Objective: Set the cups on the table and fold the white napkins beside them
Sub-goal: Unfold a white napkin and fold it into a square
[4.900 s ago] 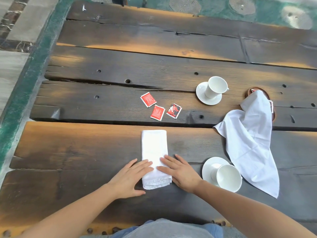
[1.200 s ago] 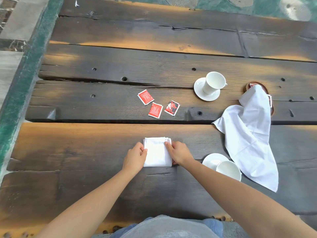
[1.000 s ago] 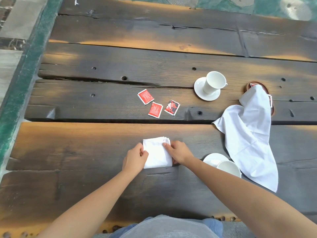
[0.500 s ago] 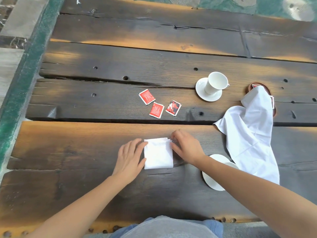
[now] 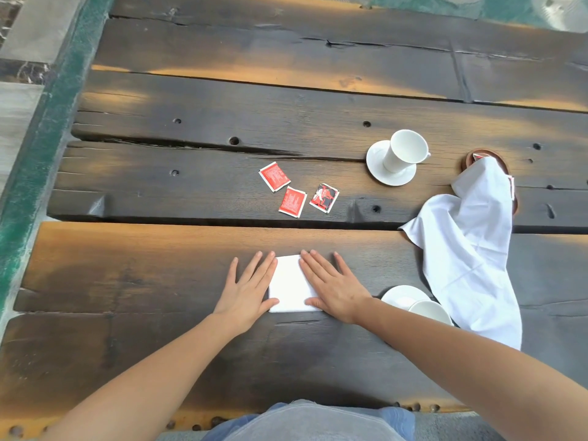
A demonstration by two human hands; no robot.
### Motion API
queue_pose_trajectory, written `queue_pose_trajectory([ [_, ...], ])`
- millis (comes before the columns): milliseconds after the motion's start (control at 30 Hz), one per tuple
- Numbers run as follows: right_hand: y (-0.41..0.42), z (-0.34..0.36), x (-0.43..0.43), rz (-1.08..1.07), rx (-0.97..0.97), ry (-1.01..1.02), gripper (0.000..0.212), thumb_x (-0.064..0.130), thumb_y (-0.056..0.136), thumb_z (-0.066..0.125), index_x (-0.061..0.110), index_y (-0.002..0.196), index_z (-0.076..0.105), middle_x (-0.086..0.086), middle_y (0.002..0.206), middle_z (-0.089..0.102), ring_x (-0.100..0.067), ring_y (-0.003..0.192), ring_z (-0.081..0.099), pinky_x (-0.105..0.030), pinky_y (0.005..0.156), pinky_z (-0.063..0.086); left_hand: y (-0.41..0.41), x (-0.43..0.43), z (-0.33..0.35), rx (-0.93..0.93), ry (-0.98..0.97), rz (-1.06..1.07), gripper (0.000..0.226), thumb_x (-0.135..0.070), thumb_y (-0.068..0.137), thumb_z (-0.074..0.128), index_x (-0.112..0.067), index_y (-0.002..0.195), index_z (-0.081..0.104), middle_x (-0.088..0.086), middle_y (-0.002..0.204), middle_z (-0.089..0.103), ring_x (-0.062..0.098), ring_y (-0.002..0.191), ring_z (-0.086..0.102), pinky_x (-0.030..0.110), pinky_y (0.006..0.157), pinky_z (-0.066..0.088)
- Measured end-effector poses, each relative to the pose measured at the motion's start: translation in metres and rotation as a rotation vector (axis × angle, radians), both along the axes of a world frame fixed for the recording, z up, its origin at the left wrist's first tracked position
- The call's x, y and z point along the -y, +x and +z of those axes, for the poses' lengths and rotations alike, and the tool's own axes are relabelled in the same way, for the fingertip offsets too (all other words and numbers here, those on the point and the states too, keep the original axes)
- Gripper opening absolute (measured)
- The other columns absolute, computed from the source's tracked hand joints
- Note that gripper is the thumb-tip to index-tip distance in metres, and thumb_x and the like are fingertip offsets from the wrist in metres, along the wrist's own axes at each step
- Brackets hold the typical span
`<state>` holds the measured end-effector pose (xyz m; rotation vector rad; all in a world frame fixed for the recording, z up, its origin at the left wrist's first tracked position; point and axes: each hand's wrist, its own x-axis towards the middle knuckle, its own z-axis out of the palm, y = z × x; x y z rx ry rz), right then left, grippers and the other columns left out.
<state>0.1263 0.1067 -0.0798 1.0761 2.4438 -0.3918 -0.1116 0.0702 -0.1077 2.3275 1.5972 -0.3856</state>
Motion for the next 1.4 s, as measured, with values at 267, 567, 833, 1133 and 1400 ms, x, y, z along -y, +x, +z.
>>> queue_pose_trajectory([
  [267, 0.002, 0.006, -0.008, -0.359, -0.410, -0.120, 0.064, 0.046, 0.095, 0.044, 0.021, 0.150, 0.021, 0.001, 0.159, 0.018, -0.016, 0.146, 0.016, -0.040, 0.117, 0.016, 0.000, -0.001, 0.017, 0.224, 0.010, 0.147, 0.069, -0.048, 0.095, 0.037, -0.022, 0.151, 0.005, -0.001, 0.161, 0.002, 0.021, 0.147, 0.007, 0.044, 0.118, 0.008],
  [567, -0.003, 0.017, 0.003, -1.368, -0.635, -0.462, 0.026, 0.015, 0.091, 0.052, 0.009, 0.112, 0.064, -0.005, 0.096, 0.070, -0.019, 0.079, 0.068, -0.026, 0.067, 0.052, 0.041, 0.001, 0.043, 0.640, -0.267, 1.047, 0.048, -0.024, 0.095, 0.047, -0.014, 0.139, 0.032, 0.002, 0.138, 0.049, 0.022, 0.122, 0.050, 0.047, 0.107, 0.033],
  [833, -0.020, 0.034, 0.000, -1.467, -0.566, -0.657, 0.024, 0.021, 0.095, 0.051, 0.008, 0.114, 0.060, -0.009, 0.098, 0.062, -0.020, 0.088, 0.059, -0.033, 0.073, 0.047, 0.056, -0.012, 0.045, 0.837, -0.442, 1.267, 0.038, -0.004, 0.092, 0.041, -0.002, 0.131, 0.040, 0.015, 0.129, 0.054, 0.028, 0.107, 0.055, 0.033, 0.079, 0.046],
  [1133, -0.020, 0.047, 0.004, -1.555, -0.624, -0.816, 0.009, 0.017, 0.097, 0.045, 0.014, 0.096, 0.054, -0.002, 0.080, 0.058, -0.019, 0.080, 0.055, -0.034, 0.080, 0.045, 0.058, -0.005, 0.058, 1.011, -0.588, 1.376, 0.024, -0.017, 0.096, 0.046, -0.008, 0.118, 0.043, 0.014, 0.120, 0.059, 0.025, 0.096, 0.058, 0.035, 0.074, 0.049],
  [1400, 0.024, 0.072, -0.011, -1.589, -0.838, -0.917, 0.015, 0.017, 0.097, 0.049, 0.018, 0.083, 0.052, 0.004, 0.073, 0.062, -0.007, 0.060, 0.062, -0.027, 0.062, 0.051, 0.084, -0.024, 0.088, 1.166, -0.607, 1.332, 0.026, -0.022, 0.098, 0.046, -0.012, 0.122, 0.048, 0.009, 0.121, 0.061, 0.025, 0.109, 0.058, 0.043, 0.097, 0.046],
])
